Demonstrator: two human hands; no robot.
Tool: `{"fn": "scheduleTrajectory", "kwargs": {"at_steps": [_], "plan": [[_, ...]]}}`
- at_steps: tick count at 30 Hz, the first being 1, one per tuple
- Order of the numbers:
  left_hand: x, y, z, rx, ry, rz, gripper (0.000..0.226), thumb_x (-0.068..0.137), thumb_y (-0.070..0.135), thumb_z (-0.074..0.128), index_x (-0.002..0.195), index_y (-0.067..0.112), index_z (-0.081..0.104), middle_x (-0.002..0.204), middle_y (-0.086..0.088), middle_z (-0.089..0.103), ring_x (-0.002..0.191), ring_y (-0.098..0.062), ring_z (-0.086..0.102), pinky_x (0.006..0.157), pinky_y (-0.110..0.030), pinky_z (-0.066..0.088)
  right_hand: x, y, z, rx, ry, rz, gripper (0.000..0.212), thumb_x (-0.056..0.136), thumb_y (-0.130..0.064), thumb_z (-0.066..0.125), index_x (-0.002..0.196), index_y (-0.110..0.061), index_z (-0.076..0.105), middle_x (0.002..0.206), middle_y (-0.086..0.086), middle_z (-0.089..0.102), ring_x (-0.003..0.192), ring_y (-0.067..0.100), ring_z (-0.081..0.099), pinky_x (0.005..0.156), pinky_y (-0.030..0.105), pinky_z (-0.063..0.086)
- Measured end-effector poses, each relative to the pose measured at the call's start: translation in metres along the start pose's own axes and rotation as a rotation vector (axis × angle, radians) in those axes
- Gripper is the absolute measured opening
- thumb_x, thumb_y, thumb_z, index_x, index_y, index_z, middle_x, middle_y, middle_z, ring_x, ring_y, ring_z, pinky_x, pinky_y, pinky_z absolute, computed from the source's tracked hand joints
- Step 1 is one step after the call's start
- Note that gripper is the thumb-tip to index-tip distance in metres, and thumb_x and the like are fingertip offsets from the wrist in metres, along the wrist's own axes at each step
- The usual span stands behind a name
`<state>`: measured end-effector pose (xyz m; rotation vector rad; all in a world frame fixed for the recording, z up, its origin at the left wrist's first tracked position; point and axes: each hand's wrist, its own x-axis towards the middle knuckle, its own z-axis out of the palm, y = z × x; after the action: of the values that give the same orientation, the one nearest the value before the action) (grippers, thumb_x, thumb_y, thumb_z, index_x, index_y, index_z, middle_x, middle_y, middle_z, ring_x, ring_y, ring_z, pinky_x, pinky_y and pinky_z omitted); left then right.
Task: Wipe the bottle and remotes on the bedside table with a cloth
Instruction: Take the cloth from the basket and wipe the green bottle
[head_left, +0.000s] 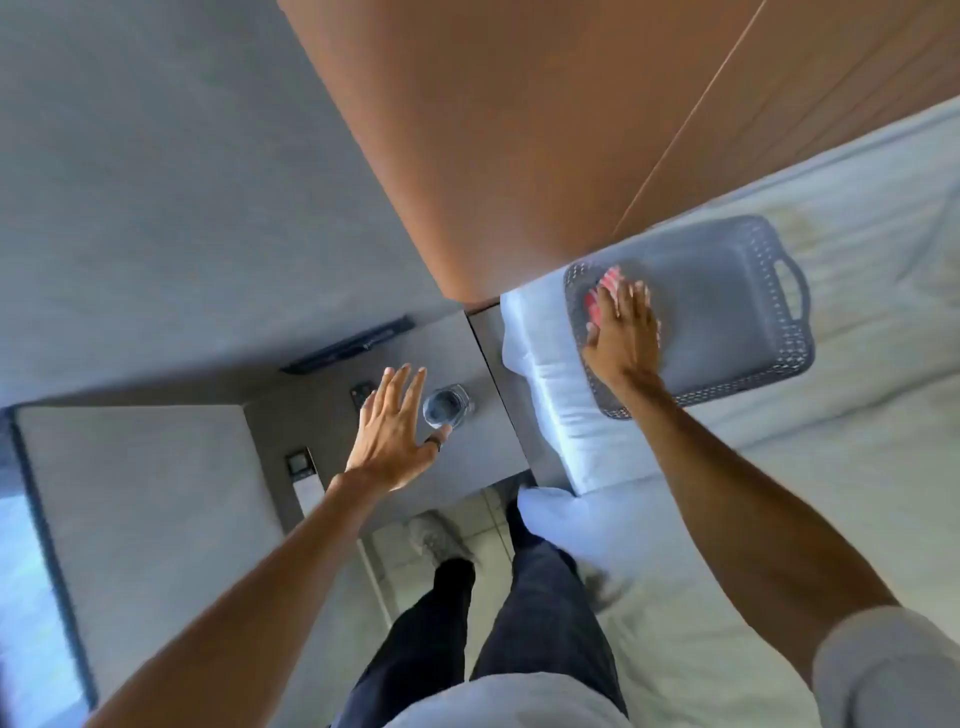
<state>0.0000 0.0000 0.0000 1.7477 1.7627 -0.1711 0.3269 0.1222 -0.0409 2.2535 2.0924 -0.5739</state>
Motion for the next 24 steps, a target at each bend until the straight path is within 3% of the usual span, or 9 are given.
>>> {"fn": "scheduleTrajectory", "kwargs": {"at_steps": [3, 6, 8, 10, 13, 17, 19, 21, 24], "plan": [[0.0, -0.011, 0.006, -0.006, -0.025, -0.04, 0.094, 0.098, 0.054, 0.062, 0.168, 0.024, 0.009, 0.179, -0.008, 0.008, 0.165, -0.028, 0.0, 0.131, -0.054, 0.013, 0.008, 0.014, 0.016, -0.128, -0.135, 0.032, 0.083, 0.094, -0.018, 0.068, 0.162, -0.003, 0.023, 0.171, 0.022, 0.022, 0.157, 0.048, 0.02, 0.126, 0.057, 0.029], [-0.007, -0.02, 0.006, -0.049, -0.031, -0.065, 0.092, 0.098, 0.053, 0.063, 0.168, 0.025, 0.011, 0.178, -0.005, 0.01, 0.165, -0.025, 0.005, 0.129, -0.055, 0.019, 0.015, 0.014, 0.022, -0.102, -0.091, 0.033, 0.073, 0.089, -0.006, 0.069, 0.154, 0.004, 0.036, 0.16, 0.028, 0.037, 0.146, 0.052, 0.035, 0.119, 0.057, 0.037], [-0.008, -0.025, 0.006, -0.066, -0.044, -0.069, 0.092, 0.097, 0.051, 0.064, 0.167, 0.025, 0.012, 0.178, -0.005, 0.014, 0.164, -0.027, 0.011, 0.128, -0.054, 0.023, 0.021, 0.007, 0.01, 0.075, 0.024, 0.089, 0.063, 0.086, 0.003, 0.063, 0.146, 0.008, 0.047, 0.144, 0.032, 0.05, 0.132, 0.052, 0.048, 0.112, 0.054, 0.043], [-0.007, -0.032, 0.008, -0.098, -0.084, -0.071, 0.094, 0.094, 0.049, 0.068, 0.167, 0.026, 0.012, 0.177, -0.005, 0.017, 0.162, -0.029, 0.019, 0.128, -0.054, 0.027, 0.014, -0.004, -0.005, 0.355, 0.251, 0.171, 0.058, 0.08, 0.012, 0.053, 0.138, 0.011, 0.056, 0.127, 0.036, 0.059, 0.117, 0.05, 0.057, 0.103, 0.047, 0.047], [0.002, -0.041, 0.022, -0.156, -0.164, -0.051, 0.108, 0.086, 0.05, 0.078, 0.166, 0.029, 0.009, 0.176, -0.005, 0.02, 0.159, -0.03, 0.026, 0.127, -0.051, 0.03, -0.023, -0.048, -0.014, 0.726, 0.455, 0.177, 0.052, 0.077, 0.013, 0.045, 0.125, 0.011, 0.064, 0.114, 0.034, 0.064, 0.104, 0.035, 0.061, 0.093, 0.023, 0.049], [0.038, -0.054, 0.063, -0.324, -0.206, -0.05, 0.128, 0.073, 0.048, 0.093, 0.165, 0.039, 0.005, 0.177, -0.002, 0.018, 0.16, -0.027, 0.023, 0.129, -0.049, 0.026, -0.077, -0.102, 0.025, 1.126, 0.147, 0.334, 0.041, 0.081, 0.0, 0.041, 0.11, 0.0, 0.069, 0.092, 0.008, 0.067, 0.075, 0.006, 0.061, 0.071, 0.02, 0.05], [0.063, -0.062, 0.088, -0.432, -0.148, -0.01, 0.122, 0.07, 0.043, 0.097, 0.164, 0.038, 0.02, 0.174, -0.003, 0.028, 0.159, -0.023, 0.028, 0.13, -0.047, 0.028, -0.09, -0.11, 0.063, 1.35, 0.011, 0.478, 0.034, 0.086, 0.01, 0.043, 0.106, 0.001, 0.07, 0.09, 0.011, 0.065, 0.082, 0.015, 0.062, 0.077, 0.029, 0.051], [0.083, -0.07, 0.106, -0.507, -0.023, 0.095, 0.102, 0.071, 0.035, 0.098, 0.157, 0.028, 0.042, 0.163, -0.005, 0.049, 0.15, -0.016, 0.043, 0.125, -0.041, 0.037, -0.098, -0.105, 0.089, 1.597, -0.154, 0.597, 0.033, 0.092, 0.011, 0.045, 0.11, 0.0, 0.071, 0.099, 0.019, 0.067, 0.09, 0.03, 0.065, 0.085, 0.045, 0.053], [0.099, -0.084, 0.123, -0.82, 0.049, 0.133, 0.074, 0.078, 0.011, 0.093, 0.142, 0.006, 0.057, 0.132, 0.001, 0.072, 0.119, -0.003, 0.066, 0.105, -0.023, 0.053, -0.106, -0.092, 0.106, 1.82, -0.409, 0.561, 0.037, 0.107, -0.011, 0.043, 0.133, 0.008, 0.061, 0.097, 0.024, 0.065, 0.067, 0.033, 0.07, 0.064, 0.037, 0.058]]}}
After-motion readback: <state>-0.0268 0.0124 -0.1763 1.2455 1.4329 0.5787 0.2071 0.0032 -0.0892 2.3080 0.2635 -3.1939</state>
